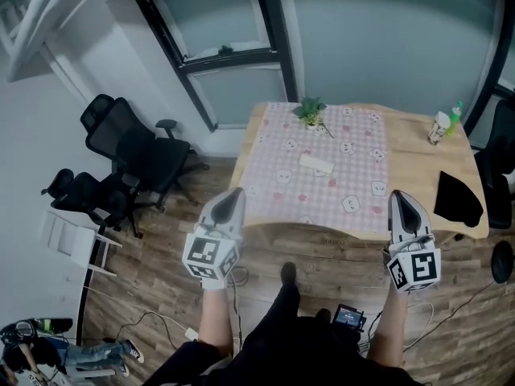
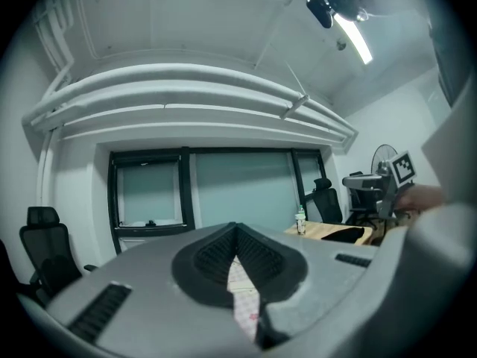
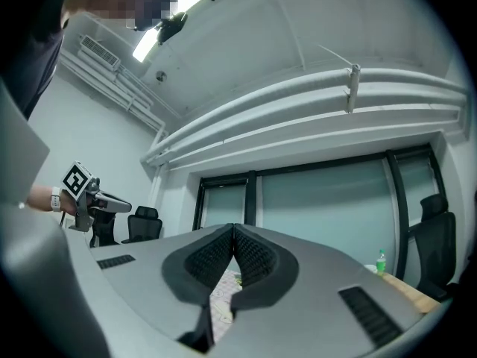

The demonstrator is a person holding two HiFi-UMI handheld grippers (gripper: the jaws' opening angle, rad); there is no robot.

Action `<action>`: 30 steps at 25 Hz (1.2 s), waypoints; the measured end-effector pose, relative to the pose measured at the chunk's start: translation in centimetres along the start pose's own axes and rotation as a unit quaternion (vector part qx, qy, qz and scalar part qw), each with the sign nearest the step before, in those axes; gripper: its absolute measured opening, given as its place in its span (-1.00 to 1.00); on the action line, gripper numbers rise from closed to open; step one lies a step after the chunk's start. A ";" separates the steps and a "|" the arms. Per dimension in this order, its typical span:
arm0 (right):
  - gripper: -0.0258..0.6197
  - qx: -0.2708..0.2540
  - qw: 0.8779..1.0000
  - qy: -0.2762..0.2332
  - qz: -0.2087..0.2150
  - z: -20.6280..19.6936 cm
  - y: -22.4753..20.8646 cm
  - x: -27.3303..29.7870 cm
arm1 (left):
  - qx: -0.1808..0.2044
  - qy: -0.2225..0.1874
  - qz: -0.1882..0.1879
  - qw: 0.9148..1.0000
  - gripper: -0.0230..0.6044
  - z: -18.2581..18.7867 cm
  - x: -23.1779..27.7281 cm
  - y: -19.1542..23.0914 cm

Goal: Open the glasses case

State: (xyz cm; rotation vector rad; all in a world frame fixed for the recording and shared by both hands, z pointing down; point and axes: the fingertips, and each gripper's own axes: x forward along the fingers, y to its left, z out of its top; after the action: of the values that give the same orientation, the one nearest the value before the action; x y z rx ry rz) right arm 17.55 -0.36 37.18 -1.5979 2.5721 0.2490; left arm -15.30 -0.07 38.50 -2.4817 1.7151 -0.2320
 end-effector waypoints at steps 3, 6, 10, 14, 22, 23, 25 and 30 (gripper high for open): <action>-0.87 -0.006 1.000 0.008 -0.015 -0.7 -0.7 3.7 | -0.008 -0.012 -0.012 1.000 -0.93 -0.8 3.8 2.3; -0.87 -0.019 0.999 0.019 -0.026 -1.0 -1.1 8.6 | -0.019 -0.024 -0.030 0.999 -0.93 -1.4 7.9 5.2; -0.87 -0.031 0.999 0.024 -0.038 -0.6 -1.4 14.2 | -0.034 -0.032 -0.051 0.998 -0.93 -2.1 12.7 9.5; -0.87 -0.033 0.997 0.028 -0.059 -0.7 -2.6 18.1 | -0.042 -0.046 -0.066 0.996 -0.93 -1.8 16.9 11.9; -0.87 -0.015 0.997 0.044 -0.067 -4.0 -6.5 22.4 | -0.031 -0.035 -0.014 0.999 -0.93 -1.5 21.9 13.3; -0.87 -0.013 0.997 0.046 -0.068 -4.5 -7.1 22.7 | -0.029 -0.035 -0.006 0.999 -0.93 -1.4 22.2 13.3; -0.87 -0.005 0.996 0.048 -0.072 -5.5 -7.9 22.9 | -0.024 -0.030 -0.003 0.999 -0.93 -1.4 22.7 13.2; -0.85 -0.001 0.995 0.058 -0.076 -7.2 -8.6 23.8 | -0.028 -0.024 -0.001 0.999 -0.93 -1.6 23.6 13.3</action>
State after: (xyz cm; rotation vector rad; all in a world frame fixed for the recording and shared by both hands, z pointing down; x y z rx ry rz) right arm 14.68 -26.44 39.36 -1.8500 2.5154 0.1497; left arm -19.61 -26.89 39.02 -2.5056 1.7231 -0.1248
